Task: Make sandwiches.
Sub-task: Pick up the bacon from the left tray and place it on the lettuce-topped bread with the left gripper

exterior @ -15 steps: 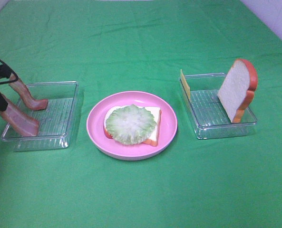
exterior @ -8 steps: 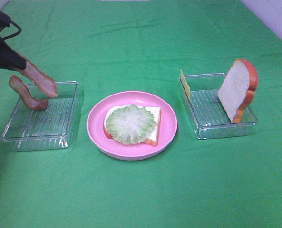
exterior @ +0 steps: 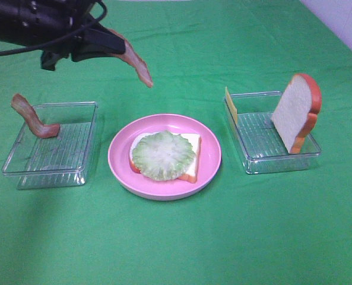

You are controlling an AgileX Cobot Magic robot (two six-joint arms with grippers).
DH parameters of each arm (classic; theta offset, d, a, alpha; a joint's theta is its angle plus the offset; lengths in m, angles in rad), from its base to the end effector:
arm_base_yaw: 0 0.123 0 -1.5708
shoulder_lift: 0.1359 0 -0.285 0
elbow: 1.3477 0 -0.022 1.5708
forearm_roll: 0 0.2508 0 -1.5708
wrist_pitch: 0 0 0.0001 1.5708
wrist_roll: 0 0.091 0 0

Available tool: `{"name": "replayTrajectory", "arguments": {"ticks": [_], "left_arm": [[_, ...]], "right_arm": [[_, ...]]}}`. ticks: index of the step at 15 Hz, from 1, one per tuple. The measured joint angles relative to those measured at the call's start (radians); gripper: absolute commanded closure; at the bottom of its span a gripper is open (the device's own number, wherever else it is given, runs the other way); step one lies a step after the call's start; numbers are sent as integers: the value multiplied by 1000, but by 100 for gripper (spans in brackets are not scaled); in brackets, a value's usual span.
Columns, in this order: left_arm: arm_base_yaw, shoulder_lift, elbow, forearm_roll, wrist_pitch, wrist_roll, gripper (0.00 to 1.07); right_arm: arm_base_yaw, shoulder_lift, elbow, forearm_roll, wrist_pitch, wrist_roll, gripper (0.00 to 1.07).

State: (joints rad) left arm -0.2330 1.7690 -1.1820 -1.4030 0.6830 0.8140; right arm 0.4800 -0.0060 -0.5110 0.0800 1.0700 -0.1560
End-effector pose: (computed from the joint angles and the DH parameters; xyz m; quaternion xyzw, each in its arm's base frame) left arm 0.3580 -0.1432 0.2491 0.0173 0.8555 -0.4332 0.2832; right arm -0.0097 0.0022 0.2798 -0.2679 0.8072 0.1240 0.5111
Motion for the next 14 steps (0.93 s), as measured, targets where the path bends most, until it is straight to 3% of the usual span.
{"name": "replayTrajectory", "arguments": {"ticks": [3, 7, 11, 14], "left_arm": [[-120, 131, 0, -174, 12, 111, 107], [-176, 237, 0, -256, 15, 123, 107], [-188, 299, 0, -258, 49, 138, 107], [-183, 300, 0, -165, 41, 160, 107]], "right_arm": [[0, 0, 0, 0, 0, 0, 29], [0, 0, 0, 0, 0, 0, 29], [0, 0, 0, 0, 0, 0, 29], [0, 0, 0, 0, 0, 0, 29]]}}
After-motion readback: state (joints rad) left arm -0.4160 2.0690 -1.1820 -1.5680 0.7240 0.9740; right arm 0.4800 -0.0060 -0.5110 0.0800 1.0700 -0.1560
